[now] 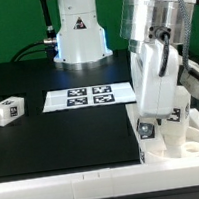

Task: Assemble stool

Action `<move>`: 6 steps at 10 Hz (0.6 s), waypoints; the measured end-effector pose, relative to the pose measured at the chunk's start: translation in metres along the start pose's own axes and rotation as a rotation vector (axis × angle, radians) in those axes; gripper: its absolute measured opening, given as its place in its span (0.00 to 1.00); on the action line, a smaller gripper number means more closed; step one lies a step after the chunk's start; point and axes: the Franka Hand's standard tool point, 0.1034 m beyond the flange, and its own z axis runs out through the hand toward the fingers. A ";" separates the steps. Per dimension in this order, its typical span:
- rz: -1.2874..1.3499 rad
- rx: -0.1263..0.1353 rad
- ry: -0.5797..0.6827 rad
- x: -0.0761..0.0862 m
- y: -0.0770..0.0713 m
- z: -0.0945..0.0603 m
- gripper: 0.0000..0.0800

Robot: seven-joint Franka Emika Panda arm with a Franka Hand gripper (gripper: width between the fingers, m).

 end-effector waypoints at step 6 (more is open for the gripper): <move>0.000 0.000 0.000 0.000 0.000 0.000 0.81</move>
Offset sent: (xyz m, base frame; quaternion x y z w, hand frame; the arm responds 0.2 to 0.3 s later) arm 0.0000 0.0000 0.0000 0.0000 0.0000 0.0000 1.0000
